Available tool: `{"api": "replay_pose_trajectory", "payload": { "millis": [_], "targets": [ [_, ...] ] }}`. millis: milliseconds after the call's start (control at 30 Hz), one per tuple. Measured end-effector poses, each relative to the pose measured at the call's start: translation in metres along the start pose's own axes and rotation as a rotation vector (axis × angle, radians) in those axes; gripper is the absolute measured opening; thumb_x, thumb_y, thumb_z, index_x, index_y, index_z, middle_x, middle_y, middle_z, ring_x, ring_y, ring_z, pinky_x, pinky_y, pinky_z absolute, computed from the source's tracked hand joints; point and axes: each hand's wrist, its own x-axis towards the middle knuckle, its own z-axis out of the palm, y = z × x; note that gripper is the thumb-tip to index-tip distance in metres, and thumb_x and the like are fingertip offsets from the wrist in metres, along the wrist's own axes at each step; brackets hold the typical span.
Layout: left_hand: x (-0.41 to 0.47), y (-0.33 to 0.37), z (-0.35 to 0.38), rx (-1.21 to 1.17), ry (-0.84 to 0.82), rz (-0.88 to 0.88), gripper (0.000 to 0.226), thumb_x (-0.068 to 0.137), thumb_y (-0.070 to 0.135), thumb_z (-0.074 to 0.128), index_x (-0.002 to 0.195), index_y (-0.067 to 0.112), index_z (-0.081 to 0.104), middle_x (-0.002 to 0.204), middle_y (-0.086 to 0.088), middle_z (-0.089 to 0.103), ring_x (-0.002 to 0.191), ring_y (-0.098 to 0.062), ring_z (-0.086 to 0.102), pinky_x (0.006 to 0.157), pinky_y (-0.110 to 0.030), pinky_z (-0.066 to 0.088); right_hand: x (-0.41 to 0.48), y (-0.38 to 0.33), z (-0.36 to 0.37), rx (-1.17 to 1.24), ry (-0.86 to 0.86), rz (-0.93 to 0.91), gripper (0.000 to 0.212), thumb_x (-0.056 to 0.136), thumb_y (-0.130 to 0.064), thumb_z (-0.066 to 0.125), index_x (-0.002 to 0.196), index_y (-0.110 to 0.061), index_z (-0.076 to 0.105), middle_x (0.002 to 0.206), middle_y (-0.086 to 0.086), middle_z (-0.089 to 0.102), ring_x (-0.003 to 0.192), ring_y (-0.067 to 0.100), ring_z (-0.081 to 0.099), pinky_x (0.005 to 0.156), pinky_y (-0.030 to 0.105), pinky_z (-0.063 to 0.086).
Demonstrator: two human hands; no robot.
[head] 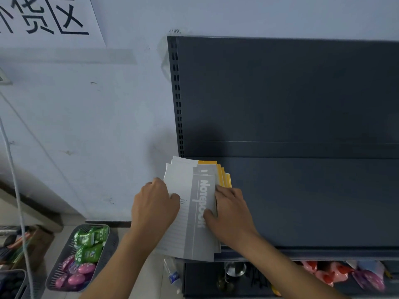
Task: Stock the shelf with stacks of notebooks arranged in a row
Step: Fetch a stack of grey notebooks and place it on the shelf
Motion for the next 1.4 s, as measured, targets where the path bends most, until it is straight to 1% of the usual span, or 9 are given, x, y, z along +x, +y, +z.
{"api": "replay_pose_trajectory", "payload": {
  "millis": [233,433,667,900,1000,1133,1200,1300,1400],
  "targets": [
    [-0.001,-0.001,-0.001,-0.046,-0.02,-0.022,0.018,0.093,0.028,0.053,0.091,0.01,0.052,0.085,0.0,0.05,0.067,-0.01,0.045,0.054,-0.026,0.029,0.003,-0.001,0.001,0.131,0.031,0.02,0.038,0.092,-0.03,0.058,0.129,-0.023,0.062,0.137,-0.014,0.052,0.113,0.006,0.028,0.099,0.022,0.033],
    [0.002,0.004,0.003,-0.067,-0.023,-0.011,0.014,0.094,0.027,0.052,0.093,0.012,0.05,0.084,0.003,0.046,0.067,-0.008,0.043,0.052,-0.022,0.026,0.005,0.0,0.003,0.142,0.046,0.069,0.027,0.091,-0.03,0.06,0.117,-0.022,0.064,0.121,-0.013,0.055,0.118,0.012,0.032,0.102,0.03,0.039],
    [0.001,0.006,0.005,-0.06,-0.002,-0.014,0.015,0.093,0.025,0.051,0.087,0.011,0.049,0.081,0.002,0.047,0.065,-0.007,0.041,0.051,-0.021,0.025,0.002,0.001,0.001,0.055,0.04,0.047,0.026,0.089,-0.035,0.056,0.114,-0.028,0.059,0.116,-0.016,0.058,0.116,0.011,0.04,0.093,0.032,0.04],
    [-0.002,0.009,0.001,-0.045,0.038,-0.016,0.018,0.093,0.025,0.051,0.084,0.011,0.046,0.08,0.001,0.045,0.063,-0.008,0.041,0.05,-0.02,0.024,0.001,-0.005,-0.004,-0.105,0.042,-0.018,0.009,0.093,-0.033,0.05,0.095,-0.025,0.048,0.104,-0.012,0.055,0.111,0.013,0.044,0.083,0.03,0.033],
    [-0.004,0.012,0.0,-0.045,0.062,-0.017,0.017,0.093,0.025,0.052,0.087,0.01,0.046,0.081,0.0,0.046,0.066,-0.012,0.044,0.055,-0.024,0.029,0.003,-0.007,-0.004,-0.125,0.029,-0.015,0.013,0.093,-0.034,0.048,0.099,-0.023,0.052,0.106,-0.01,0.057,0.111,0.013,0.044,0.082,0.03,0.032],
    [-0.007,0.014,-0.001,-0.039,0.092,0.016,0.016,0.09,0.023,0.053,0.085,0.01,0.044,0.085,-0.001,0.044,0.085,-0.02,0.043,0.071,-0.026,0.032,0.003,-0.008,-0.002,-0.119,0.023,-0.008,0.018,0.093,-0.036,0.05,0.105,-0.022,0.053,0.111,-0.01,0.057,0.113,0.014,0.043,0.085,0.03,0.036],
    [-0.008,0.018,-0.005,-0.11,0.079,0.005,0.015,0.09,0.021,0.053,0.088,0.011,0.041,0.082,0.002,0.043,0.08,-0.02,0.045,0.066,-0.026,0.033,0.003,-0.009,-0.001,-0.089,0.005,0.006,0.021,0.093,-0.036,0.05,0.109,-0.022,0.054,0.114,-0.01,0.057,0.112,0.015,0.043,0.089,0.031,0.039],
    [-0.006,0.022,-0.012,-0.285,-0.029,-0.03,0.013,0.095,0.016,0.049,0.1,0.013,0.037,0.075,0.001,0.055,0.063,-0.015,0.054,0.049,-0.025,0.035,0.005,-0.008,0.0,-0.005,0.005,0.058,0.026,0.092,-0.035,0.053,0.113,-0.021,0.056,0.117,-0.009,0.058,0.109,0.015,0.044,0.092,0.033,0.043],
    [-0.002,0.021,-0.019,-0.446,-0.132,-0.03,0.015,0.099,0.014,0.047,0.11,0.012,0.037,0.081,-0.003,0.061,0.067,-0.018,0.06,0.049,-0.028,0.044,0.009,-0.008,-0.003,0.165,0.022,0.168,0.035,0.089,-0.036,0.056,0.121,-0.021,0.056,0.118,-0.007,0.059,0.111,0.016,0.046,0.094,0.036,0.046]
  ]
}}
